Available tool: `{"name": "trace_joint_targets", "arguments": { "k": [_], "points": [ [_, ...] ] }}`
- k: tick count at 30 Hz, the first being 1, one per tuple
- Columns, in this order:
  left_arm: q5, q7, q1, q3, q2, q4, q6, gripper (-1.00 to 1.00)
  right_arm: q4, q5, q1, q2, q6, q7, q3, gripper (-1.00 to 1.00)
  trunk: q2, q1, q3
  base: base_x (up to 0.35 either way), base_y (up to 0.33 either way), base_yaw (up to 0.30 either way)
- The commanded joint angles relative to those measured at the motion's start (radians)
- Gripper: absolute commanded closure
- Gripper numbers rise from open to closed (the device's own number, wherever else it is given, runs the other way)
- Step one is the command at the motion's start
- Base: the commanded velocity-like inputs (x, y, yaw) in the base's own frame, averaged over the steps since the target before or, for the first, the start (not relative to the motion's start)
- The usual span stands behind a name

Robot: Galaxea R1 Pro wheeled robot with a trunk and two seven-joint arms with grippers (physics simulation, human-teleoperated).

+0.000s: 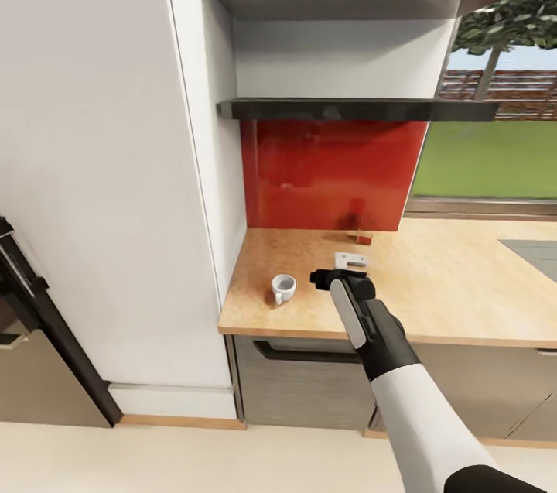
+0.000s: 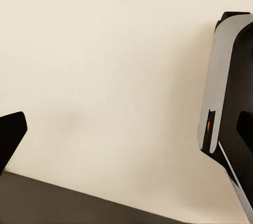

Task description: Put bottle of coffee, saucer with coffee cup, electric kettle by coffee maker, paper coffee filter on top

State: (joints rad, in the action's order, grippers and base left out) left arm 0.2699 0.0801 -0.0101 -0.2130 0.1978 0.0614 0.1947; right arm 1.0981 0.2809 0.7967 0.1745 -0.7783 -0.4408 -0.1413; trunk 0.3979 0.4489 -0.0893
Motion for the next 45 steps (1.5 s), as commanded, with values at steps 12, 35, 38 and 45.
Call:
{"name": "trace_joint_targets", "arguments": {
  "k": [12,35,38,45],
  "points": [
    [0.008,0.023,0.001,-0.008,0.001,0.000,0.004,-1.00,-0.027,0.009,0.001,0.000,-0.002,-0.010,0.000,-1.00,0.002,0.001,-0.002,0.069,0.055,0.000],
    [0.008,0.022,0.004,-0.008,0.000,-0.002,0.003,-1.00,-0.095,0.010,0.001,0.000,-0.001,-0.010,0.000,-1.00,0.002,0.001,-0.002,0.120,0.091,0.000],
    [0.008,0.023,0.004,-0.008,0.001,-0.002,0.003,-1.00,-0.102,0.010,0.001,0.000,-0.001,-0.010,0.001,-1.00,0.002,0.001,-0.002,0.124,0.087,0.000],
    [0.008,0.023,0.004,-0.008,0.000,-0.002,0.004,-1.00,-0.104,0.009,0.001,0.000,-0.001,-0.010,0.003,-1.00,0.002,0.001,-0.002,0.059,0.022,0.000]
  ]
}}
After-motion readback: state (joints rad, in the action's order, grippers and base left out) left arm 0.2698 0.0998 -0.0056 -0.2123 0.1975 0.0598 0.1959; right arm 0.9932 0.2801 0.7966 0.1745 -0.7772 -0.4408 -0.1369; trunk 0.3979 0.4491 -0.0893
